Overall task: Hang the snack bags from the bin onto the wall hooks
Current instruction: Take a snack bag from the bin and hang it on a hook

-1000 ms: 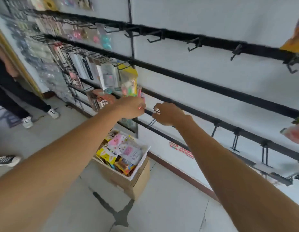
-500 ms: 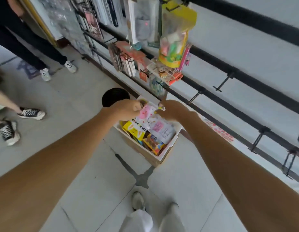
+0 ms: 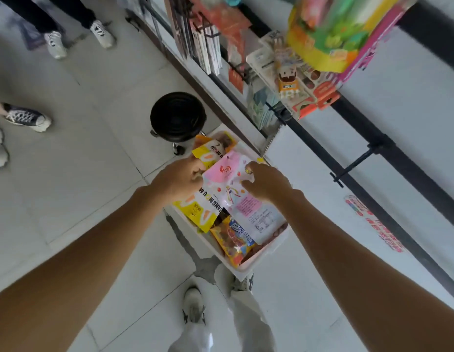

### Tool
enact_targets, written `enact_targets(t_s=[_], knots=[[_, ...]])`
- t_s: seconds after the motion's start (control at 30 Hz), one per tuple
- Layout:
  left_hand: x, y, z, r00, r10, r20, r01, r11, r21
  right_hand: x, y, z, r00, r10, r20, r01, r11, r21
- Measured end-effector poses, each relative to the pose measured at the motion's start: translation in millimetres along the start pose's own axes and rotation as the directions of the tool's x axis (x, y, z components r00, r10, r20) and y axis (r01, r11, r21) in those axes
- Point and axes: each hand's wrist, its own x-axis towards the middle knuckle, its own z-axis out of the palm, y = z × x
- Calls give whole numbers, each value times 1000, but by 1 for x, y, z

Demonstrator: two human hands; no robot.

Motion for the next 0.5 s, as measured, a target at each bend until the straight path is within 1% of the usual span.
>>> enact_targets(t_s=[0.1,0.17,0.27,0.33,0.4,0.47,0.5], knots=[[23,-8,16,998,0,-66,1,1000,7,32,-2,18,1000,-23,-20,23,1000,2],[32,-13,23,996,-3,-93,2,1000,-7,47,-8,33,1000,-14,0,14,1000,7],[39,-18,35,985,32,-168,-31,999,8,59,-18,57,1000,1,27,-1,1000,-8],[41,-20,39,974,40,-223,-38,999,14,61,-23,66,1000,15,-1,-15,1000,-14],[42,-19,40,973,13,-231,-22,999,-36,60,-28,68,1000,26,-1,-26,1000,-4],[41,-17,41,980,-4,-201,-9,998,-67,55,-31,69,999,24,29,-24,1000,8],[40,-16,42,983,-7,-181,-8,997,-80,53,-32,69,1000,10,9,-10,1000,13]])
